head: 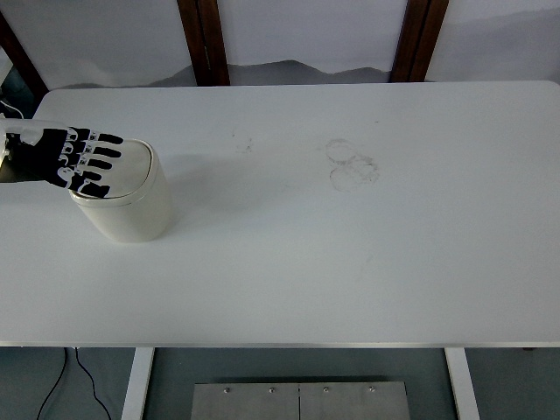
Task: Open trash bin
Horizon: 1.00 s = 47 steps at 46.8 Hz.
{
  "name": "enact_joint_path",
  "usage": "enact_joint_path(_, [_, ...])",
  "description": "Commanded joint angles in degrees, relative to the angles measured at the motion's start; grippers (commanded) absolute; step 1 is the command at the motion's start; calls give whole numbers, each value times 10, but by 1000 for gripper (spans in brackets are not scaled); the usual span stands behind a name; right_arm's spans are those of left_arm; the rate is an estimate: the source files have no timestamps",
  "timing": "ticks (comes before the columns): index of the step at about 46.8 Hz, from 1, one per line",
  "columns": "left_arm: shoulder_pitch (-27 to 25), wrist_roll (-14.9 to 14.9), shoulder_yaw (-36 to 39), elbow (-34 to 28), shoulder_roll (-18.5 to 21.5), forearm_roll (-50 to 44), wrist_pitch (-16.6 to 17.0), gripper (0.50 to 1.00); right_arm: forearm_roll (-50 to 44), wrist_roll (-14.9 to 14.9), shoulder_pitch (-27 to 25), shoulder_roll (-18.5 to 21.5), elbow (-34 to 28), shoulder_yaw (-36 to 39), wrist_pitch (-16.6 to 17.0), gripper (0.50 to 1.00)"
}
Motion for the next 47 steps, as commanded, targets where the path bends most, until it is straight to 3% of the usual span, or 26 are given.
enact_joint_path(1, [2,-1,1,0,-2,0,0,1000,0,0,0,0,0,0,0,995])
enact_joint_path(47, [21,-1,4,2,-5,-1,2,1000,0,0,0,0,0,0,0,995])
